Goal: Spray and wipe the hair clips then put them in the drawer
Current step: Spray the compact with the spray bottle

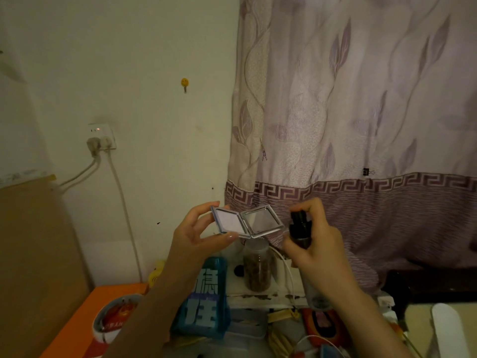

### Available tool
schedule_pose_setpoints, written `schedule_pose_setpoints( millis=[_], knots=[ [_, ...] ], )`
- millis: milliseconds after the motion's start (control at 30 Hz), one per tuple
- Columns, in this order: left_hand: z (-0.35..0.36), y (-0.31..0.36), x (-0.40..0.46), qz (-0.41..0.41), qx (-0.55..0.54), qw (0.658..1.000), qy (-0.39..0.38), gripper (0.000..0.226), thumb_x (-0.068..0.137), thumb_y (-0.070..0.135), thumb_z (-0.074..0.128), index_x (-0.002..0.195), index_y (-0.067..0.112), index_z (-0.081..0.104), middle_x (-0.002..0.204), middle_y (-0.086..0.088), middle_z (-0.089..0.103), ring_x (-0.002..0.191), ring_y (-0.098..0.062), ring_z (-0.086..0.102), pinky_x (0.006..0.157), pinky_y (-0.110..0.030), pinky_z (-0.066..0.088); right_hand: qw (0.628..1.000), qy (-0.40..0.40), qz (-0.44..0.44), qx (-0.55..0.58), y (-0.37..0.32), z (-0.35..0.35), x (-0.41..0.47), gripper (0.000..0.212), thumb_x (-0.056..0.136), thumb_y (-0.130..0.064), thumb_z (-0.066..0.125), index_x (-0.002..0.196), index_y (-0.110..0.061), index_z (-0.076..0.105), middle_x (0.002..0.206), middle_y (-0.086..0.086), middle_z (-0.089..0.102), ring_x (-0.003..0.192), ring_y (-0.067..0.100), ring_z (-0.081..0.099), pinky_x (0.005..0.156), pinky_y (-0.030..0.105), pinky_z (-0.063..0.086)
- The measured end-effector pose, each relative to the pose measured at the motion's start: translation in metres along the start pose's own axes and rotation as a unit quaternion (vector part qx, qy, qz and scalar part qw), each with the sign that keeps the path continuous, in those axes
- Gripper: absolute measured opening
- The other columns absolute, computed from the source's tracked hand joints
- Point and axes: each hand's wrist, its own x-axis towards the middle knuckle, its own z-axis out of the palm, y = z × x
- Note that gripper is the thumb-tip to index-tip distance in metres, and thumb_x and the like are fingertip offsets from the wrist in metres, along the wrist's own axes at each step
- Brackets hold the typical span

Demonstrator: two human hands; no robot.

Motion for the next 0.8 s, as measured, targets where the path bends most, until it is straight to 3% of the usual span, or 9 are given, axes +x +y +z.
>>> schedule_pose_setpoints(
  millis=[233,400,500,600,700,800],
  knots=[
    [0.000,-0.001,-0.003,0.002,0.004,1.000,-0.006,0.062,0.057,0.028,0.078,0.115,0.029,0.055,0.111,0.014,0.070,0.102,-0.013,0.067,0.072,-0.029,0.058,1.000,0.004,0.011,-0.012,0.008,0.004,-0.006,0.049,0.080,-0.002,0.067,0.095,-0.039,0.039,0.066,-0.005,0.055,0.054,0.009,0.059,0.045,0.014,0.042],
    [-0.002,-0.003,-0.008,0.005,0.015,1.000,0.000,0.062,0.057,0.027,0.076,0.115,0.027,0.055,0.110,0.014,0.070,0.102,-0.012,0.067,0.073,-0.031,0.059,0.999,0.005,0.037,0.014,0.011,0.005,-0.012,0.052,0.083,-0.011,0.069,0.104,-0.047,0.038,0.076,-0.003,0.056,0.060,0.012,0.060,0.052,0.037,0.055],
    [-0.004,-0.006,-0.014,0.000,0.028,1.000,0.000,0.061,0.058,0.029,0.075,0.115,0.028,0.055,0.110,0.017,0.069,0.101,-0.011,0.067,0.074,-0.033,0.059,0.998,0.010,0.048,0.027,0.014,0.008,-0.018,0.053,0.081,-0.019,0.074,0.107,-0.048,0.038,0.081,-0.006,0.056,0.066,0.014,0.061,0.054,0.043,0.056],
    [-0.006,-0.012,-0.022,-0.015,0.020,1.000,0.005,0.061,0.059,0.026,0.075,0.116,0.026,0.055,0.110,0.016,0.069,0.101,-0.012,0.068,0.073,-0.032,0.059,0.997,0.006,0.055,0.057,0.019,0.012,-0.027,0.062,0.078,-0.023,0.076,0.116,-0.047,0.034,0.091,-0.018,0.058,0.075,0.008,0.064,0.061,0.028,0.057],
    [-0.010,-0.024,-0.031,-0.039,0.018,0.999,0.018,0.062,0.060,0.022,0.074,0.118,0.024,0.055,0.111,0.013,0.069,0.103,-0.013,0.067,0.079,-0.037,0.059,0.992,-0.008,0.075,0.101,0.030,0.017,-0.039,0.067,0.080,-0.012,0.074,0.123,-0.040,0.031,0.101,-0.033,0.055,0.090,-0.003,0.061,0.070,0.008,0.048],
    [-0.014,-0.036,-0.040,-0.060,0.021,0.997,0.033,0.057,0.062,0.015,0.072,0.116,0.025,0.056,0.108,0.014,0.070,0.101,-0.010,0.067,0.077,-0.038,0.060,0.983,-0.032,0.118,0.137,0.044,0.022,-0.053,0.066,0.085,-0.003,0.067,0.125,-0.039,0.028,0.105,-0.018,0.056,0.092,-0.005,0.060,0.073,0.007,0.046]
  ],
)
